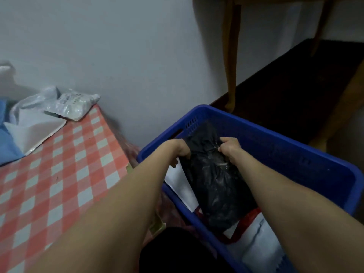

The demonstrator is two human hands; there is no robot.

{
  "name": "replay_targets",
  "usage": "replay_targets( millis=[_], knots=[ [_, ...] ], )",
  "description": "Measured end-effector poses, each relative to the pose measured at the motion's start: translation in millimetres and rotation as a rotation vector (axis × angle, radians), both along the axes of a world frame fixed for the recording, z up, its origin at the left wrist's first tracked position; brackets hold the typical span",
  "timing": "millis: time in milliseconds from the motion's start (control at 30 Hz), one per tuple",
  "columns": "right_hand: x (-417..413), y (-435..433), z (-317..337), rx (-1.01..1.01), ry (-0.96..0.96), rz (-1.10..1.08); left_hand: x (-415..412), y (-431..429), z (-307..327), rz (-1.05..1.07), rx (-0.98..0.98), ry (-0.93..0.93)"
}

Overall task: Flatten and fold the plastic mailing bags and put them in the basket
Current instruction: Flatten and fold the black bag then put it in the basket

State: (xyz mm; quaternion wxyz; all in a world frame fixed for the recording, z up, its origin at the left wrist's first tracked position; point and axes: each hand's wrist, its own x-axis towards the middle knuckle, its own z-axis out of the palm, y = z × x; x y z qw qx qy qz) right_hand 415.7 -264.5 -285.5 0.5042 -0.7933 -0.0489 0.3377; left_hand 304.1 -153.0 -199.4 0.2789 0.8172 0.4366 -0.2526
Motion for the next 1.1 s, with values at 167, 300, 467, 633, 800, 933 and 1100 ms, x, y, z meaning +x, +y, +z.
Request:
replay_targets(
  millis=[167, 300, 467, 633, 800, 933, 1100],
  knots=[
    [-6.0, 20.5, -56.9, -0.036, -0.056, 0.190, 12.9, 21.8, -1.2, -0.148, 0.167, 0.106],
    [-7.5, 47.7, -105.1, -0.077, -0.096, 0.288, 23.6, 40.6, -12.3, -0.245, 0.235, 0.185],
    [-16.2, 64.7, -121.9, -0.243, -0.186, 0.332, 32.4, 54.6, -34.3, -0.365, 0.236, 0.326],
    [-21.6, 71.9, -142.1, -0.331, -0.170, 0.470, 34.3, 62.0, -46.4, -0.442, 0.193, 0.418],
    [-24.4, 71.4, -123.1, -0.390, -0.278, 0.498, 30.1, 63.8, -41.7, -0.461, 0.198, 0.415],
    [-25.1, 75.0, -89.7, -0.401, -0.289, 0.490, 20.5, 60.9, -36.4, -0.468, 0.284, 0.366],
    [-33.3, 75.5, -19.7, -0.393, -0.383, 0.447, -11.7, 55.0, 4.8, -0.430, 0.415, 0.208]
  ],
)
